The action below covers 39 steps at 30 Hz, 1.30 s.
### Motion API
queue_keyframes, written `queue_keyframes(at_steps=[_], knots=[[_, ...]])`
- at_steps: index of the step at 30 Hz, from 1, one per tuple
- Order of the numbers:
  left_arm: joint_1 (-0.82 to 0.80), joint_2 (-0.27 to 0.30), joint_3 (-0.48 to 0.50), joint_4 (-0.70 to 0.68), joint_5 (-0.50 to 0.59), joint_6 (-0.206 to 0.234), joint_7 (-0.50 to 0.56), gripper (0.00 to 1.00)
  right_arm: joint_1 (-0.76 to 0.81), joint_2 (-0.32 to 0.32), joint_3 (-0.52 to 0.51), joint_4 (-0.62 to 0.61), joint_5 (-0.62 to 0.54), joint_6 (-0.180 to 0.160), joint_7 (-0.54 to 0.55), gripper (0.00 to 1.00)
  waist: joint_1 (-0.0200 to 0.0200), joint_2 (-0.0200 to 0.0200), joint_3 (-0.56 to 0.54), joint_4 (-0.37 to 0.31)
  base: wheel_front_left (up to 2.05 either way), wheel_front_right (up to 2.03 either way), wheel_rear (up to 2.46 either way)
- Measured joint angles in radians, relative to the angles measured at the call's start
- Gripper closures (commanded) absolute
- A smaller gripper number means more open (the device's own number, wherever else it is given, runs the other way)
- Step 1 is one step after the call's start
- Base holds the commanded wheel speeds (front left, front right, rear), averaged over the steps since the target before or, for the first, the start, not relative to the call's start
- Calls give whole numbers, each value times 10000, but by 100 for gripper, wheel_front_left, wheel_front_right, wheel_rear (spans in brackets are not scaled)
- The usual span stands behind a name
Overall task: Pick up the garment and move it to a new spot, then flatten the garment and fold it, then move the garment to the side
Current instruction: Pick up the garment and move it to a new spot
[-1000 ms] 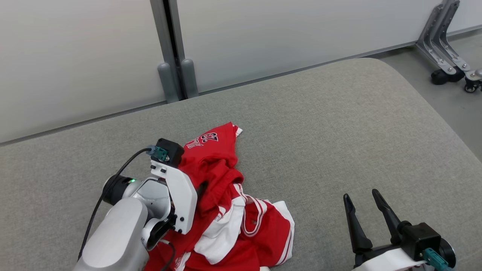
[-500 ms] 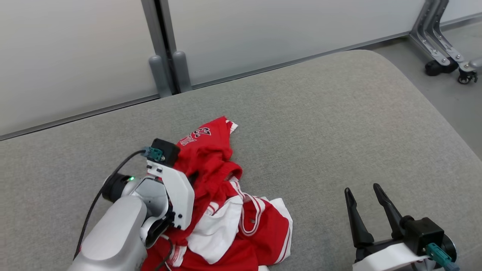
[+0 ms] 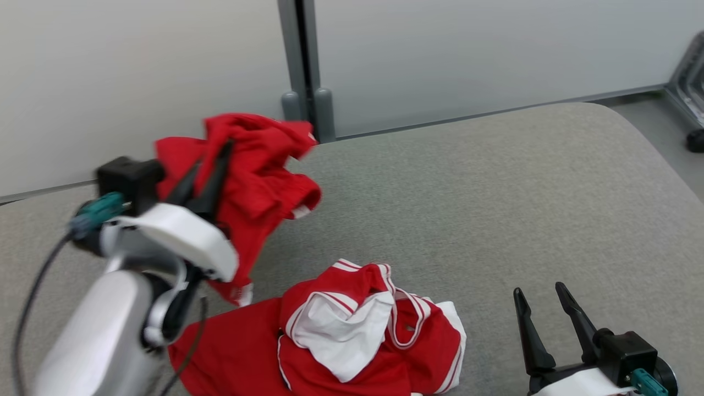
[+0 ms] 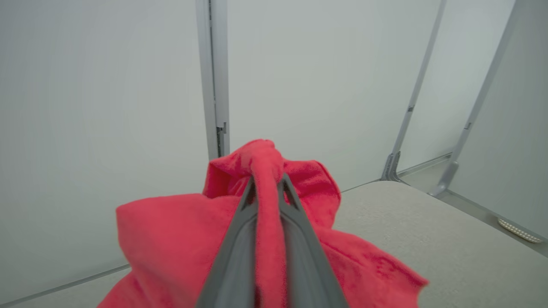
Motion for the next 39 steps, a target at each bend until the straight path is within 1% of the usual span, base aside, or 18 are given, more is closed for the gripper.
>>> queue_keyframes(at_steps=[4, 7, 8, 11, 14, 16, 19, 20, 21, 24, 25, 27, 31, 33, 34, 35, 36, 39], knots=[[1078, 1018, 1034, -1542, 69, 865, 146, 100, 133, 0, -69, -29, -29, 0, 0, 0, 0, 0, -81, 392, 0, 0, 0], [2121, 1764, 2082, -2056, -107, 1434, 255, 100, 168, 2, -119, -38, -46, 0, 0, 0, 0, 0, -128, 653, 0, 0, 0], [2453, 1944, 2489, -2094, -203, 1590, 194, 100, 186, 6, -161, -54, -56, 0, 0, 0, 0, 0, -142, 739, 0, 0, 0], [3319, 2360, 3526, -1770, -497, 1860, -79, 100, 197, -2, -94, -54, -128, 0, 0, 0, 0, 0, -177, 968, 0, 0, 0], [3902, 2420, 4220, -1005, -679, 2080, -550, 100, 191, 4, -117, -65, -140, 0, 0, 0, 0, 0, -172, 1141, 0, 0, 0], [4192, 2322, 4472, -336, -892, 2034, -878, 100, 180, 6, -71, -63, -146, 0, 0, 0, 0, 0, -154, 1214, 0, 0, 0], [4487, 2123, 4723, 922, -1179, 1797, -1406, 100, 160, 4, -23, -42, -144, 0, 0, 0, 0, 0, -101, 1272, 0, 0, 0], [4494, 2100, 4742, 1392, -1244, 1628, -1538, 100, 149, 2, -6, -31, -144, 0, 0, 0, 0, 0, -83, 1293, 0, 0, 0], [4493, 2079, 4723, 1822, -1338, 1371, -1670, 100, 149, 4, 10, -2, -144, 0, 0, 0, 0, 0, -65, 1312, 0, 0, 0], [4381, 1877, 4567, 3066, -1427, 913, -2063, 100, 151, 6, 61, 56, -138, 0, 0, 0, 0, 0, -10, 1371, 0, 0, 0], [4263, 1812, 4577, 3515, -1465, 828, -2253, 100, 152, 4, 56, 59, -138, 0, 0, 0, 0, 0, 15, 1389, 0, 0, 0], [4026, 1789, 4504, 4255, -1501, 433, -2575, 100, 130, 4, 82, 65, -146, 0, 0, 0, 0, 0, 77, 1404, 0, 0, 0], [3469, 1607, 4364, 5277, -1544, 44, -3026, 100, 67, 6, 56, 69, -242, 0, 0, 0, 0, 0, 173, 1370, 0, 0, 0], [3231, 1572, 4314, 5662, -1496, -48, -3187, 100, 19, 4, 25, 65, -255, 0, 0, 0, 0, 0, 204, 1370, 0, 0, 0], [3145, 1553, 4330, 5829, -1496, -63, -3262, 98, 12, 4, 27, 65, -257, 0, 0, 0, 0, 0, 218, 1366, 0, 0, 0], [3064, 1536, 4326, 5975, -1486, -79, -3327, 56, 10, 2, 31, 75, -276, 0, 0, 0, 0, 0, 228, 1357, 0, 0, 0], [2994, 1515, 4307, 6073, -1488, -148, -3358, 0, 6, 6, 33, 75, -305, 0, 0, 0, 0, 0, 236, 1346, 0, 0, 0], [2872, 1492, 4219, 6130, -1336, -169, -3478, 0, -49, 4, 25, 67, -305, 0, 0, 0, 0, 0, 231, 1295, 0, 0, 0]])
